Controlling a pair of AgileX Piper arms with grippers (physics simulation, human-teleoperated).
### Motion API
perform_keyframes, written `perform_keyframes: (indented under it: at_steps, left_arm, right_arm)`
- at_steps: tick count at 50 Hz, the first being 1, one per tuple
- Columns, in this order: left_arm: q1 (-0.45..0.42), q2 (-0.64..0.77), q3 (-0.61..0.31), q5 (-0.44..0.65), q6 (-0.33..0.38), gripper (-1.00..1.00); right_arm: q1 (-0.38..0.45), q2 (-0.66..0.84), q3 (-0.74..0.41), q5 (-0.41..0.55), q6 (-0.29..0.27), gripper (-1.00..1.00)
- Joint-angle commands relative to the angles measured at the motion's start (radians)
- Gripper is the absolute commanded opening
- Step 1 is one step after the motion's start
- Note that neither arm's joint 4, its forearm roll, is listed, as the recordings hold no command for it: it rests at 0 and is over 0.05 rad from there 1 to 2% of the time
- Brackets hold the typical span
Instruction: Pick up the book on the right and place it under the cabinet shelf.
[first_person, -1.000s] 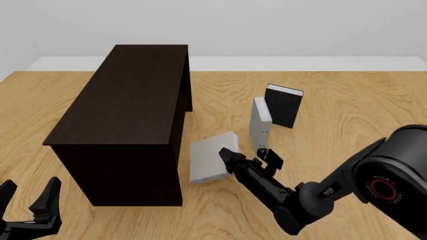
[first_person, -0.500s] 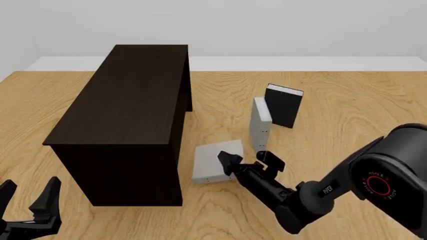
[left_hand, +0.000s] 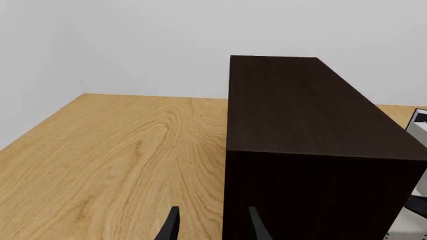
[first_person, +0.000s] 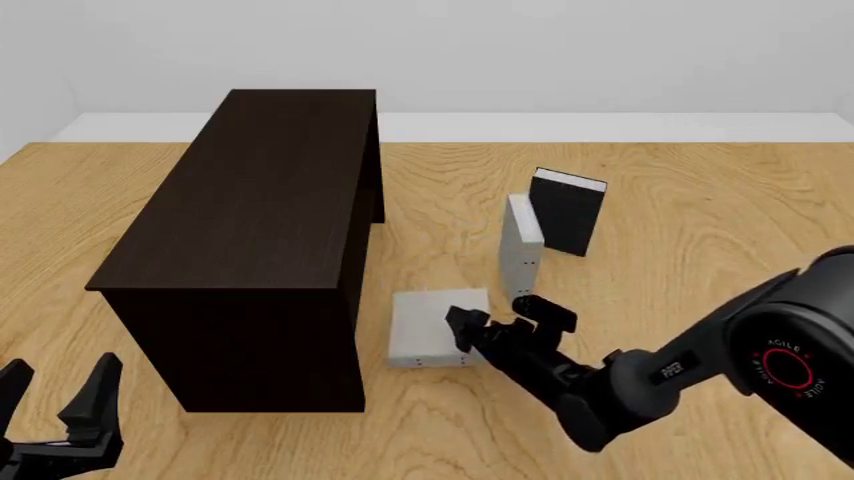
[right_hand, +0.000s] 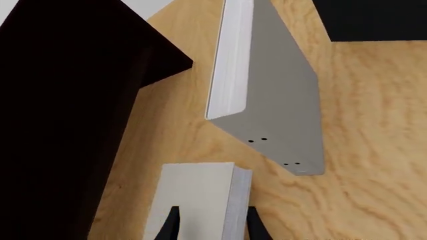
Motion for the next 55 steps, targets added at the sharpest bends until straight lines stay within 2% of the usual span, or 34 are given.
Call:
perform_keyframes:
  at_steps: [1, 11, 17, 23, 29, 40, 42, 43, 46, 55]
  left_arm:
    - [0.0, -0.003, 0.0, 0.003, 0.0, 1.0]
    - [0.0, 0.002, 0.0, -0.002, 0.0, 1.0]
    - [0.0, 0.0, 0.0, 0.0, 0.0, 1.0]
    - [0.001, 0.0, 0.0, 0.0, 0.0, 1.0]
    - [0.0, 0.0, 0.0, 0.0, 0.0, 1.0]
    - [0.0, 0.001, 0.0, 0.0, 0.0, 1.0]
    - [0.0, 0.0, 0.0, 0.0, 0.0, 1.0]
    - [0.0, 0.0, 0.0, 0.0, 0.0, 1.0]
    - [0.0, 0.0, 0.0, 0.0, 0.0, 1.0]
    - [0.0, 0.0, 0.0, 0.0, 0.0, 1.0]
  right_arm:
    - [-0.016, -0.023, 0.001, 0.054, -0.05, 1.0]
    - [-0.037, -0.076, 0.016, 0.111, -0.102, 1.0]
    - [-0.057, -0.147, 0.03, 0.168, -0.158, 1.0]
    - [-0.057, -0.19, 0.047, 0.191, -0.176, 1.0]
    - [-0.086, -0.216, 0.052, 0.22, -0.225, 1.0]
    - [-0.101, -0.241, 0.076, 0.236, -0.249, 1.0]
    - [-0.108, -0.251, 0.069, 0.266, -0.29, 1.0]
    - [-0.105, -0.255, 0.074, 0.263, -0.285, 1.0]
    - [-0.118, -0.264, 0.064, 0.297, -0.334, 1.0]
    - [-0.139, -0.292, 0.053, 0.365, -0.431, 1.0]
